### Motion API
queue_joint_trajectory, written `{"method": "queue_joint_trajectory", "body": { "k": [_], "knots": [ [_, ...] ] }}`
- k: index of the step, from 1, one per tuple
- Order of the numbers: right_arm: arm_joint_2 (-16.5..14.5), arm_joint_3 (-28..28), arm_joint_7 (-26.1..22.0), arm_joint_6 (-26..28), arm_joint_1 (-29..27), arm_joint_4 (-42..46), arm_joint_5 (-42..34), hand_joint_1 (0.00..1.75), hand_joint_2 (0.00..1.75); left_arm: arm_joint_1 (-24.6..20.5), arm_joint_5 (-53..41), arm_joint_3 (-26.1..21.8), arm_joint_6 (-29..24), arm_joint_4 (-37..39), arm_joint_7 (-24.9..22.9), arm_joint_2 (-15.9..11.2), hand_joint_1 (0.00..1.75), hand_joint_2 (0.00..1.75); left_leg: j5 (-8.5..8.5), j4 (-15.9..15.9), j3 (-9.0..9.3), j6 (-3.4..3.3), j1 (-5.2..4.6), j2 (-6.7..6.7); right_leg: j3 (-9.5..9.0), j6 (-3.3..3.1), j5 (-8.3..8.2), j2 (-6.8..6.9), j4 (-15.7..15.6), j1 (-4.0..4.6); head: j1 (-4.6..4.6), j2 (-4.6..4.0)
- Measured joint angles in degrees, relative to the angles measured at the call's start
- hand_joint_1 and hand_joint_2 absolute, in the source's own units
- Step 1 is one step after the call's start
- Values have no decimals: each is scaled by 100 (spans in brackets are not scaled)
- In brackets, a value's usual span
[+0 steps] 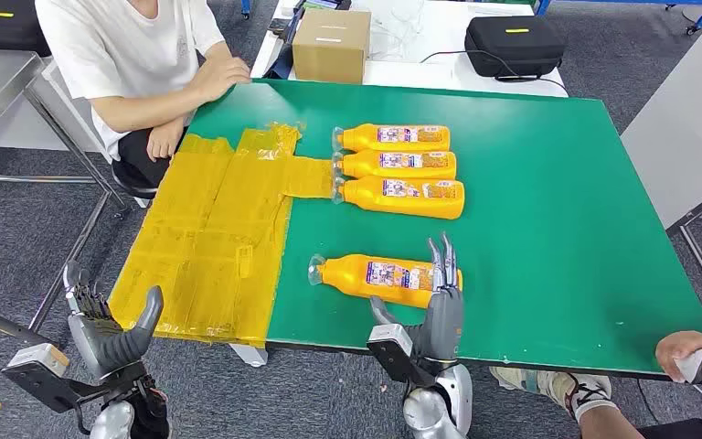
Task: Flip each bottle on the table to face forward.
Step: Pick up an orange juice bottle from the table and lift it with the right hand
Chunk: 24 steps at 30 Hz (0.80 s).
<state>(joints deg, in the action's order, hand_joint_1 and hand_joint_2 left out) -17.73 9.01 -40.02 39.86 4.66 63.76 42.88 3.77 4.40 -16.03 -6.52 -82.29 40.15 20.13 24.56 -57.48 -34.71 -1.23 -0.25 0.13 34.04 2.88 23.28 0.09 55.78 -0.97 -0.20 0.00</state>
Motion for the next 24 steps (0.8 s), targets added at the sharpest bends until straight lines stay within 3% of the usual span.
{"method": "queue_joint_trajectory", "body": {
  "k": [8, 11, 14, 16, 18, 21, 24],
  "knots": [
    [29, -20, 0, -1, 56, -80, -624, 0, 175, 18, -462, 260, -749, -263, 2, -4, 0, 175, 0, 0, 0, 0, 0, 1, -1, 0, 0, 0, 0, 0, 0, 0],
    [98, 1, 104, -19, 168, -327, -942, 0, 175, 26, -872, 635, -1630, -286, 2, -86, 0, 175, -1, 0, 1, -1, -1, 3, -3, 0, 0, 1, -1, -1, -1, 0],
    [258, 106, 603, -113, 284, -613, -718, 0, 175, 39, -1091, 1233, -2235, -268, 2, -295, 0, 175, -1, -1, 0, -2, -1, 7, -5, 1, -1, 4, -1, -1, 0, 0],
    [412, 212, 1078, -267, 359, -721, -327, 0, 175, 49, -1187, 1681, -2158, -212, 2, -482, 0, 175, -1, -1, 0, -2, -2, 6, -5, 2, -2, 4, -1, -1, -1, 0],
    [570, 285, 1426, -468, 416, -769, -32, 0, 175, 59, -1176, 2116, -1734, -133, 2, -665, 0, 175, -1, -2, 0, -2, -3, 6, -5, 3, -2, 4, -1, -2, 0, 0],
    [794, 331, 1733, -722, 476, -785, 261, 0, 175, 84, -1117, 2612, -878, -38, 2, -874, 0, 175, -1, -2, -1, -2, -4, 6, -5, 3, -2, 3, -1, -2, 1, 0],
    [1015, 356, 1966, -908, 575, -807, 578, 0, 175, 99, -1133, 2928, -540, -4, 2, -968, 0, 175, -1, -2, -2, -2, -4, 6, -4, 3, -2, 2, -1, -3, 1, 0]
  ]
}}
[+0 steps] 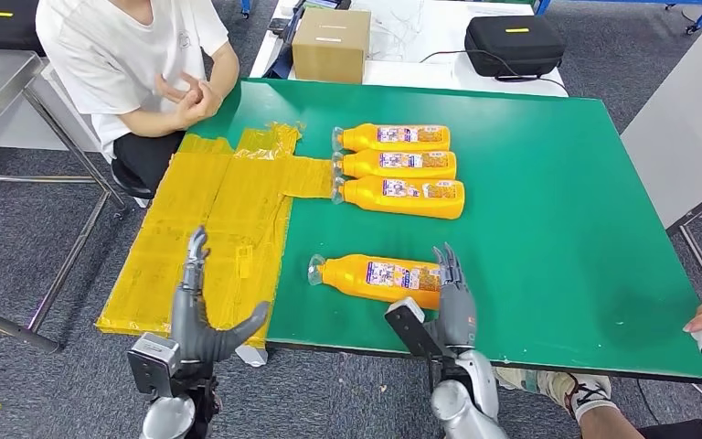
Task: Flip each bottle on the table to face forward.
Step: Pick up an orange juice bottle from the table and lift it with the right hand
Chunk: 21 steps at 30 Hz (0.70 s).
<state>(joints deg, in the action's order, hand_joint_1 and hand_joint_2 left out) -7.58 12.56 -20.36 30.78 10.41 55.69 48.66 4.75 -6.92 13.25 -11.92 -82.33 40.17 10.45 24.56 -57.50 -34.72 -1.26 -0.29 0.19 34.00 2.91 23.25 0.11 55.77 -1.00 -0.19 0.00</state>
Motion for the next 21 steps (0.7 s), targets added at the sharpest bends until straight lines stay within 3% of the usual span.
{"method": "queue_joint_trajectory", "body": {
  "k": [10, 21],
  "knots": [
    [374, 213, 638, -330, 495, -218, 1094, 0, 175, -51, -38, 291, 24, 13, 0, -106, 0, 175, -1, 0, 3, 0, 2, -2, 0, 0, -1, -1, 1, 2, 1, 0],
    [472, 543, 1266, -1488, 1244, -971, 1450, 0, 175, -137, -149, 290, -16, 131, 0, -145, 0, 175, -2, -1, 3, -1, 1, -3, -1, 1, -2, -1, 1, 1, 1, 0]
  ]
}}
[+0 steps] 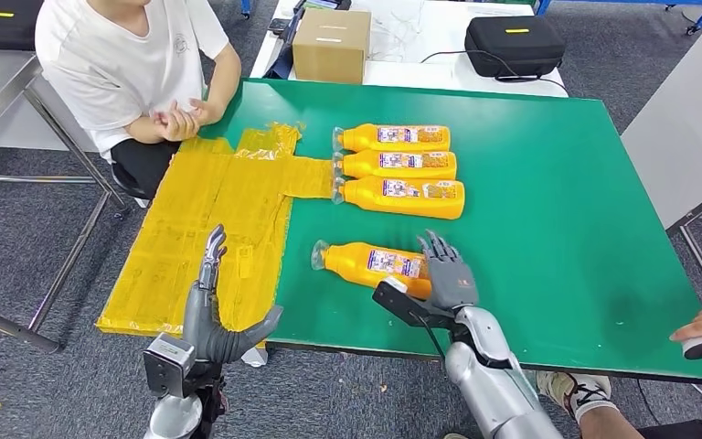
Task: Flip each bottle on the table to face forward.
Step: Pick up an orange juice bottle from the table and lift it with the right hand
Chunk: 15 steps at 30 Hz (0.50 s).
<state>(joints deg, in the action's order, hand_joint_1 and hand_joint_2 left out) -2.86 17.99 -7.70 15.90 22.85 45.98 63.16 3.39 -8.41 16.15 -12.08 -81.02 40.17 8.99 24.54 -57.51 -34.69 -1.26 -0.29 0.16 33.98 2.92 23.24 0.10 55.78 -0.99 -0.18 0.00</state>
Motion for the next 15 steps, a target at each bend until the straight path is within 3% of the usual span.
{"method": "queue_joint_trajectory", "body": {
  "k": [11, 12, 15],
  "knots": [
    [17, 293, 776, -469, 609, -707, 335, 4, 175, -57, -175, -37, -131, 239, 0, -8, 0, 175, 0, 0, 12, 0, 1, 0, -10, 0, 0, -1, 0, 1, -1, 0],
    [17, 314, 813, -490, 637, -743, 355, 38, 175, -57, -175, -40, -134, 257, 0, -8, 0, 175, 0, 0, 14, 0, 1, 0, -12, 0, 0, -1, 0, 1, -1, 0],
    [16, 358, 872, -574, 701, -839, 363, 165, 175, -59, -180, -49, -137, 302, 0, -8, 0, 175, 0, 0, 16, 0, 1, 0, -15, 0, -1, -1, 0, 1, -1, 0]
  ]
}}
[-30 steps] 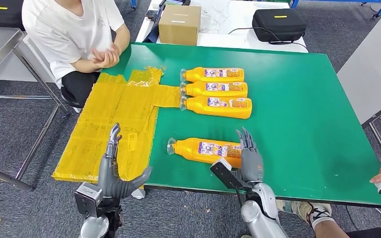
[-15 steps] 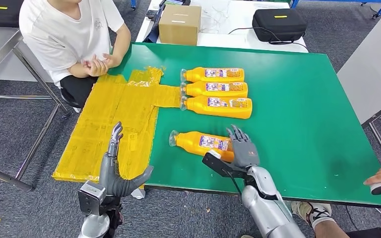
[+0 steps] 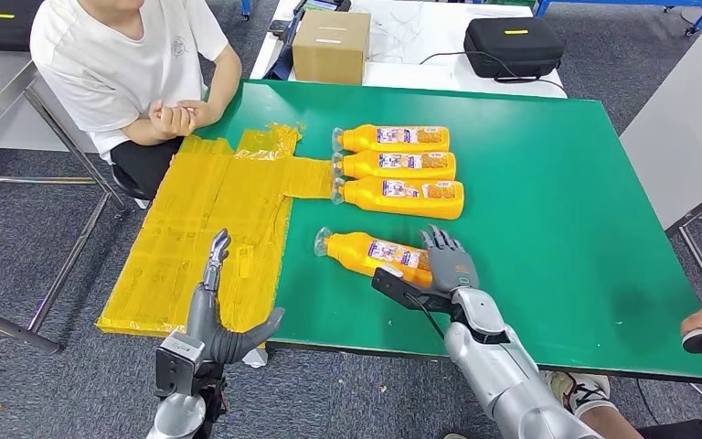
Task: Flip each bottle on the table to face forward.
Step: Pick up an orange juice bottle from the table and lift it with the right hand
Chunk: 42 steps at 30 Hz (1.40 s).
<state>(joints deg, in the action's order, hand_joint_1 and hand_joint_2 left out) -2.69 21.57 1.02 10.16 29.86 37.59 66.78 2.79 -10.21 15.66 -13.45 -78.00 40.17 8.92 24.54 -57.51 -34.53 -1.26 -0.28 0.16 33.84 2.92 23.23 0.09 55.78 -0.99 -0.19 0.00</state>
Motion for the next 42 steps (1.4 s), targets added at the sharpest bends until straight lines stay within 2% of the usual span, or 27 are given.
{"method": "queue_joint_trajectory", "body": {
  "k": [1, 5, 12, 21, 24, 27, 29, 33, 35, 40, 42],
  "knots": [
    [-1, 7, 14, -67, 28, -36, -8, 175, 175, -2, -6, -3, -4, 15, 0, 0, 0, 175, 0, 0, 1, 0, 0, 0, -1, 0, 0, 0, 0, 0, 1, 0],
    [-18, 20, 26, -383, 201, -214, -138, 175, 175, -29, -80, -8, -60, 82, 0, 0, 0, 175, 0, 0, 15, 0, 0, -2, -12, 0, -1, 0, -1, 0, 0, 0],
    [-55, 14, -126, -473, 352, -458, -434, 175, 175, -91, -129, -9, -131, 172, 0, -3, 0, 175, -2, 0, 31, -3, 0, -1, -28, 0, -1, 0, -2, 0, 0, 0],
    [-8, -383, -791, -809, 456, -825, -1591, 175, 175, -207, -155, 87, -205, 295, 0, -46, 0, 175, 16, 1, 84, 0, 0, -25, -63, -3, 3, -6, -6, 2, -1, 0],
    [2, -587, -1304, -906, 385, -875, -2051, 175, 175, -207, 39, 107, -125, 305, 0, -61, 0, 175, 18, 2, 94, 0, 1, -25, -72, -5, 3, -6, -6, 3, -2, 0],
    [-38, -781, -2097, -1022, 111, -754, -2729, 175, 175, -181, 506, 20, 326, 304, 0, -32, 0, 175, 18, 3, 96, 0, 2, -25, -78, -5, 2, -6, -6, 4, 0, 0],
    [-108, -865, -2312, -1016, -152, -494, -3081, 175, 175, -147, 795, -139, 726, 313, 0, 50, 0, 175, 17, 3, 95, 0, 2, -25, -78, -5, 2, -5, -5, 4, 0, 0],
    [-238, -918, -2276, -922, -579, 84, -3337, 175, 175, -85, 976, -467, 1114, 359, -12, 220, 0, 175, 17, 3, 90, 0, 3, -25, -72, -5, 2, -5, -5, 4, 1, 0],
    [-278, -926, -2312, -872, -763, 346, -3571, 175, 175, -76, 1191, -582, 1418, 416, -162, 292, 0, 175, 16, 3, 84, -1, 2, -19, -71, -4, 4, -4, -5, 3, 0, 0],
    [-358, -782, -2454, -651, -1438, 1330, -4105, 175, 175, 59, 2521, -750, 2882, 546, -1022, 477, 0, 175, 12, 2, 41, -4, 0, -9, -41, -1, 3, -2, -3, 1, 0, 0],
    [-374, -631, -2484, -592, -1629, 1680, -4089, 175, 175, 107, 2759, -729, 3199, 570, -1162, 517, 0, 175, 12, 1, 25, -4, -1, -9, -24, -1, 3, -2, -2, 0, 0, 0]
  ]
}}
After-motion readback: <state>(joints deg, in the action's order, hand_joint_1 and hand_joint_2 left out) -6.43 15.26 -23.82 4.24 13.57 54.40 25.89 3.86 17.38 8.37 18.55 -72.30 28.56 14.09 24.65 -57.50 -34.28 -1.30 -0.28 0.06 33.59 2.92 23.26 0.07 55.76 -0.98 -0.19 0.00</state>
